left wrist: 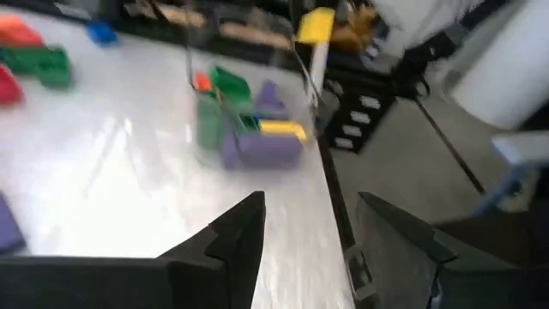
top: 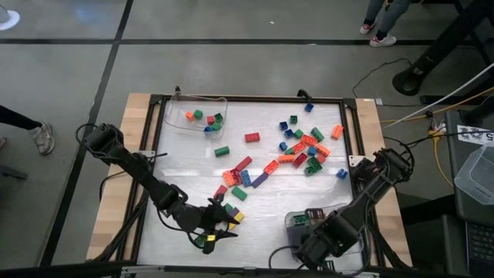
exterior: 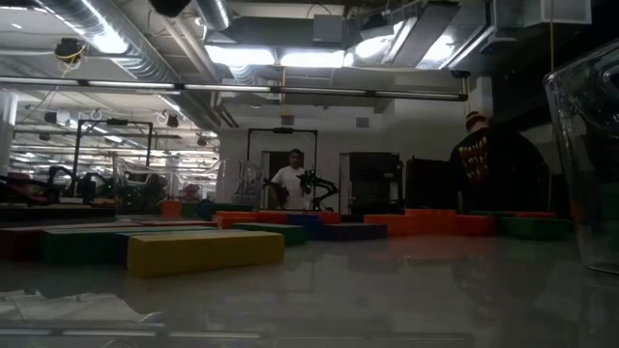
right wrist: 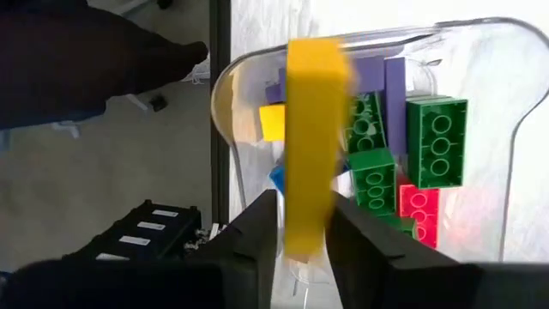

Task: Sort blocks by size
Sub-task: Put the rectangular yellow game block into the bottom transparent bin, then put the rectangular green game piece into the bottom transparent bin

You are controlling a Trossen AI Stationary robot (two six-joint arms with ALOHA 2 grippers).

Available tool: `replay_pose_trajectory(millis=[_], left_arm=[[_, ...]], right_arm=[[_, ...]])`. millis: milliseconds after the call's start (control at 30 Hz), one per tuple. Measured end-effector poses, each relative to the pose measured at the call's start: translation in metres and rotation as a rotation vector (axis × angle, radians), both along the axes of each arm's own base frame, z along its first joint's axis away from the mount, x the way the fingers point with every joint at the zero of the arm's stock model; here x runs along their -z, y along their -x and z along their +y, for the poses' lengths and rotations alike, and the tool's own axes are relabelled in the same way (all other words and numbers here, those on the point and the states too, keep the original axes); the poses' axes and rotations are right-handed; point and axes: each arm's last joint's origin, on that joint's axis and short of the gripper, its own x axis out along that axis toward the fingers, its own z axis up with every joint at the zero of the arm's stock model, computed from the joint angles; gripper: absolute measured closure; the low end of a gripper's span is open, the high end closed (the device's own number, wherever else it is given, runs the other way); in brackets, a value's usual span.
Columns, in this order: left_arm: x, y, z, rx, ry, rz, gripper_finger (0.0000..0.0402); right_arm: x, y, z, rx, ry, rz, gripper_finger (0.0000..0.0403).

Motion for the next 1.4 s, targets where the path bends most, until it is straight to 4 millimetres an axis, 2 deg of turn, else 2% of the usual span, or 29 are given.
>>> replay_pose_trajectory(millis=[200, 367, 567, 767, 967, 1167, 1400], left_arm=[[0.002, 0.008, -0.006, 0.075, 0.157, 0.120, 0.0233], [0.014, 0.022, -0.014, 0.085, 0.324, 0.349, 0.0233], [0.026, 0.039, -0.019, -0.001, 0.458, 0.621, 0.0233], [0.036, 0.048, -0.012, -0.171, 0.524, 0.804, 0.0233], [0.042, 0.054, -0.006, -0.296, 0.528, 0.893, 0.0233], [0.042, 0.054, -0.006, -0.313, 0.540, 0.899, 0.0233], [0.049, 0.056, -0.003, -0.357, 0.474, 0.921, 0.0233]], right_arm=[[0.000, 0.002, 0.002, 0.000, 0.018, -0.016, 0.0272], [0.001, 0.001, 0.001, 0.009, 0.038, -0.034, 0.0252], [0.001, 0.000, 0.001, 0.007, 0.043, -0.042, 0.0249], [0.001, 0.000, 0.001, 0.005, 0.043, -0.043, 0.0248], [0.001, 0.000, 0.001, 0.000, 0.044, -0.044, 0.0248], [0.001, 0.000, 0.001, -0.002, 0.044, -0.044, 0.0248], [0.001, 0.000, 0.001, -0.002, 0.044, -0.045, 0.0248]])
